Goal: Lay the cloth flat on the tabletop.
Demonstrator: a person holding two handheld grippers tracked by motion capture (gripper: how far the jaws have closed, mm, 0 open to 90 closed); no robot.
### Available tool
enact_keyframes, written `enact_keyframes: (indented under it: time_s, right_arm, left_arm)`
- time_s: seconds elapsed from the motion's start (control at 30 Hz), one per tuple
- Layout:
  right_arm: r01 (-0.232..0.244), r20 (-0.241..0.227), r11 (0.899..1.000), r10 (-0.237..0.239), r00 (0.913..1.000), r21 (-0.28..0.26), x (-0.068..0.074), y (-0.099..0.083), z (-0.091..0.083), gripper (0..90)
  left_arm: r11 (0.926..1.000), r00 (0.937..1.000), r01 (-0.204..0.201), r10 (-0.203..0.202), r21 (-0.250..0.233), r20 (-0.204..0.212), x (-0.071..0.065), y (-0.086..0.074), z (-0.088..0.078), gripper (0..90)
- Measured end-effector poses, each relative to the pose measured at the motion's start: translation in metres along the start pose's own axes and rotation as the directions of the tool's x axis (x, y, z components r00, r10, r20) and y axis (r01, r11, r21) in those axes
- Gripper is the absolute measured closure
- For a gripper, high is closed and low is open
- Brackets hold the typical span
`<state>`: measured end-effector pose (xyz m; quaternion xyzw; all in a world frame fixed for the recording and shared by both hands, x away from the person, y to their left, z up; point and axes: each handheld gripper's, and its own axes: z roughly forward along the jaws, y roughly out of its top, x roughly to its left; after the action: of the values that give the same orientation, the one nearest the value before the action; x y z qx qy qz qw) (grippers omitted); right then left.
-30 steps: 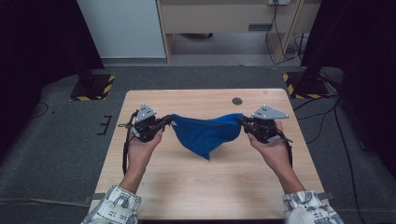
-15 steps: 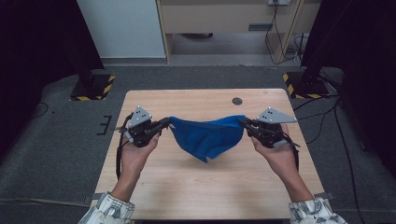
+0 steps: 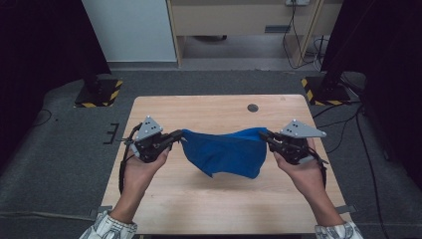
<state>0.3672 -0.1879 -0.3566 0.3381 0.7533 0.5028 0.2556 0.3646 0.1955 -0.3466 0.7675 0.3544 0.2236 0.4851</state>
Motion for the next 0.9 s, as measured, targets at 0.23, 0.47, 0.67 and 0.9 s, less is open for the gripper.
enact_keyframes:
  time_s: [0.23,0.47,0.67,0.9]
  right_arm:
    - [-0.029,0.026,0.999,0.028,0.9993,0.018,-0.018,-0.005,0.018,83.9]
    - [-0.099,0.050,0.992,0.095,0.9943,0.079,-0.051,-0.021,0.061,83.8]
    - [-0.122,0.060,0.983,0.115,0.9915,0.134,-0.066,-0.034,0.088,82.8]
    - [-0.169,0.088,0.970,0.156,0.9838,0.176,-0.082,-0.040,0.110,82.9]
  left_arm:
    - [0.9988,0.9996,0.021,-0.021,0.044,-0.019,0.016,0.000,0.040,89.5]
    - [0.9932,0.9980,0.057,-0.054,0.102,-0.032,0.039,-0.002,0.090,89.4]
    - [0.9850,0.9971,0.047,-0.037,0.166,-0.066,0.052,-0.005,0.122,89.3]
    - [0.9749,0.9948,0.075,-0.059,0.209,-0.083,0.063,-0.006,0.153,89.4]
